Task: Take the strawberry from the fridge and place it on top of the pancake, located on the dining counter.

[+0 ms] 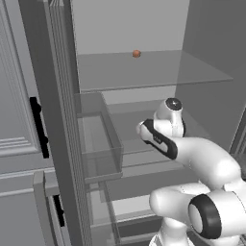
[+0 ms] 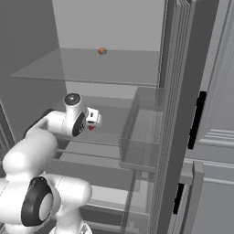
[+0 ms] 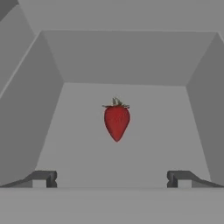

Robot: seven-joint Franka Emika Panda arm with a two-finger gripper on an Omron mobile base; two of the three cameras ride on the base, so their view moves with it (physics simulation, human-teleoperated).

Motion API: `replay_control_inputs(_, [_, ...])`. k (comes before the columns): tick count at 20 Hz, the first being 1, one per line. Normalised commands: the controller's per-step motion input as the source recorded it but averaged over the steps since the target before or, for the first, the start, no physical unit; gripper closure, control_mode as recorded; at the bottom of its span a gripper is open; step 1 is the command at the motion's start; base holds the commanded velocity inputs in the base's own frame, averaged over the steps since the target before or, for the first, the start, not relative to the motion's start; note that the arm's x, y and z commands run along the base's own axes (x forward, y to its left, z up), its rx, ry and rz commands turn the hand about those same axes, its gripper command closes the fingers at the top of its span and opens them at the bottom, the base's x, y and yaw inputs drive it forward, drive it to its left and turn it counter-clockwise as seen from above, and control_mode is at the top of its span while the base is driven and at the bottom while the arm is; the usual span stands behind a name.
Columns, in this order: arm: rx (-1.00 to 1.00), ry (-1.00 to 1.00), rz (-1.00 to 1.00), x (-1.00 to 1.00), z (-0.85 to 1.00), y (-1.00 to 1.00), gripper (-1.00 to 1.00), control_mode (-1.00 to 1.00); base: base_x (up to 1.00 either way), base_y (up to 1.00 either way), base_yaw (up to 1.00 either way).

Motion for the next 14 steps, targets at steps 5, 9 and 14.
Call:
replay_control_inputs(5, [0.0, 0.06, 0.0, 0.52, -0.2, 0.0, -1.0, -1.0, 0.0, 0.0, 0.0])
replay_control_inputs(9, [0.0, 0.04, 0.0, 0.45, -0.29, 0.0, -1.0, -1.0, 0.0, 0.0, 0.0])
replay_control_inputs(14, [0.0, 0.01, 0.0, 0.41, -0.28, 0.0, -1.0, -1.0, 0.0, 0.0, 0.0])
